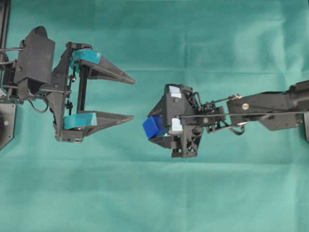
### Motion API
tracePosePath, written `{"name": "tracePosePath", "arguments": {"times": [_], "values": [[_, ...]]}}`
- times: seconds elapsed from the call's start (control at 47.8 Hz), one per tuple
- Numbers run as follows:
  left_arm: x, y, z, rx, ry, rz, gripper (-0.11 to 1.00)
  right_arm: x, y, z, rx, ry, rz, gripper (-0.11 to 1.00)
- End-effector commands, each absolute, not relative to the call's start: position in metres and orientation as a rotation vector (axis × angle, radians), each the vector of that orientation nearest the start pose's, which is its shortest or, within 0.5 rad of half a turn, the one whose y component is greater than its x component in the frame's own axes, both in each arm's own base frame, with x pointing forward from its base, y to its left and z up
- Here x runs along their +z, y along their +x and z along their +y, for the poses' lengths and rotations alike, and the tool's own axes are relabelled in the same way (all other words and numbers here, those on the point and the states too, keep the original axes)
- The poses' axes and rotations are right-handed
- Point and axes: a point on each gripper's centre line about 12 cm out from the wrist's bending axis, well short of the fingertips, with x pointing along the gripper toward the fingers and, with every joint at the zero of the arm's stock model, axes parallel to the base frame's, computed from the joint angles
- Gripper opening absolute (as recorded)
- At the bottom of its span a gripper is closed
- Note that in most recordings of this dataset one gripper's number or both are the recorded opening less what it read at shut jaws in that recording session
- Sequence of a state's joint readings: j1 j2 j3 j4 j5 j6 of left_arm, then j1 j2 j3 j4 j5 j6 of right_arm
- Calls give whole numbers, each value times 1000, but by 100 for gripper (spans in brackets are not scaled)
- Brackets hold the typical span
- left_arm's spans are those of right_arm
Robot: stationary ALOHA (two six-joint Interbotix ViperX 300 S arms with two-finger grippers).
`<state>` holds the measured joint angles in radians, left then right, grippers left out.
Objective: Handover the blue block to the right arm after grasping it with the left arm, then place it in the designated position.
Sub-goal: 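Carry the cube with the right gripper toward the right-center of the table, then lower the cube with the right gripper onto the table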
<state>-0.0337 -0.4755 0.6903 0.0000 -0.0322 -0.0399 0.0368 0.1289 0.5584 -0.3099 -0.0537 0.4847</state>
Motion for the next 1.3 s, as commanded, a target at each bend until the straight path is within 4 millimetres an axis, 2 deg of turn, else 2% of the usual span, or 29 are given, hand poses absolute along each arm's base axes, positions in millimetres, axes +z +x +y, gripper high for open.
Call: {"name": "tracePosePath", "arguments": {"times": [0.0, 0.314, 0.523, 1.276], "values": [[350, 326, -11, -32, -36, 145, 100, 164, 435, 16, -1, 177, 592, 63], [350, 326, -11, -32, -36, 143, 100, 132, 443, 10, -16, 213, 619, 63], [350, 326, -11, -32, -36, 145, 100, 117, 445, 10, -15, 222, 632, 63], [350, 326, -12, -32, -37, 143, 100, 114, 444, 9, -17, 219, 641, 63]]}}
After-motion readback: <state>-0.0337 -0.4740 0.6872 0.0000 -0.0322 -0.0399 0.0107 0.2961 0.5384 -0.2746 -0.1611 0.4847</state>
